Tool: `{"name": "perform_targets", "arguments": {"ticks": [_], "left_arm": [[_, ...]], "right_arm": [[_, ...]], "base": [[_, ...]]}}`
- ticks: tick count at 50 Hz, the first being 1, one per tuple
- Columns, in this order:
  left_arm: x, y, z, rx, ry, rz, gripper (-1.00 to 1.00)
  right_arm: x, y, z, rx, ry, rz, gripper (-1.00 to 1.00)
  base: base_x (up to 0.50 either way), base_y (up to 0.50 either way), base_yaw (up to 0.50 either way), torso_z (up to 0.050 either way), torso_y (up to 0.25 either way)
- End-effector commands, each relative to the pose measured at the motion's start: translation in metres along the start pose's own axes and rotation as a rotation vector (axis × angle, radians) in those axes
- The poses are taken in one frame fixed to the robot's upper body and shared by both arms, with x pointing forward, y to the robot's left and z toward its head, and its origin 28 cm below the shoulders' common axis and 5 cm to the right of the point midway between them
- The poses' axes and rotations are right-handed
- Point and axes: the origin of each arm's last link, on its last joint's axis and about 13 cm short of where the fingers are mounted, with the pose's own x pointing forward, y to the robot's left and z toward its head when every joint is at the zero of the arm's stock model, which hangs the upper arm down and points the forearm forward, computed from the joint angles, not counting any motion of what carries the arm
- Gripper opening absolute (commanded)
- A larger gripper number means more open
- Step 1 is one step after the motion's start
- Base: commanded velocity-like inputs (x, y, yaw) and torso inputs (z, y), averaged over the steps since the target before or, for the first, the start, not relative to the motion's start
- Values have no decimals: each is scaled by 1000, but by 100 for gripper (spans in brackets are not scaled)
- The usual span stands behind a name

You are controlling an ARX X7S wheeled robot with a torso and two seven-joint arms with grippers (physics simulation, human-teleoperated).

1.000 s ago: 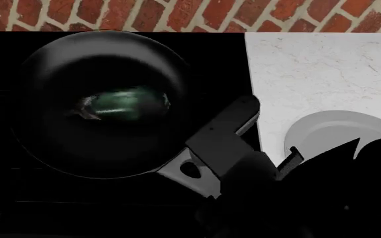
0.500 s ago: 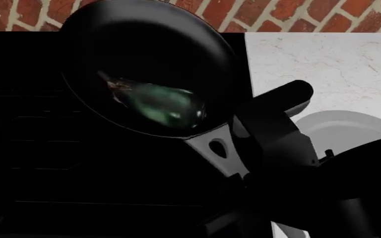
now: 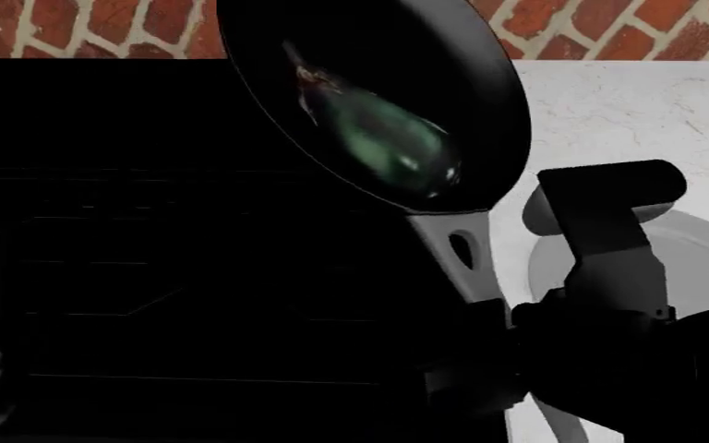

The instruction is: Pick up the pan and dump the vegetables in it onto the plate. Then return the pan to the stove.

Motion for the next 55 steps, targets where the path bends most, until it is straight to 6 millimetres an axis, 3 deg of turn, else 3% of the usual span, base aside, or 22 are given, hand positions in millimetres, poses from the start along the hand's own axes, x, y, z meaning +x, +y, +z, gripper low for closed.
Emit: {"name": "perform_targets", "arguments": {"ticks": [1, 16, 24, 32, 45, 55], "left_arm": [[5, 5, -7, -2, 19, 28, 100], [3, 3, -9, 1, 21, 23, 100], [2, 4, -7, 7, 22, 26, 100], [3, 4, -5, 11, 15, 34, 100], [-1, 4, 1, 2, -10, 37, 100], [-5, 2, -12, 2, 23, 30, 100]], "right_arm": [[-16, -8, 19, 85, -199, 15, -100], [5, -6, 18, 155, -253, 117, -100], [0, -2, 19, 191, -390, 187, -100], [-2, -8, -2, 221, -408, 165, -100], [23, -10, -34, 262, -327, 149, -100], [9, -7, -6, 269, -486, 242, -100]], "base": [[0, 0, 0, 0, 0], [0, 0, 0, 0, 3], [0, 0, 0, 0, 4], [0, 0, 0, 0, 3], [0, 0, 0, 0, 2], [0, 0, 0, 0, 4]]}}
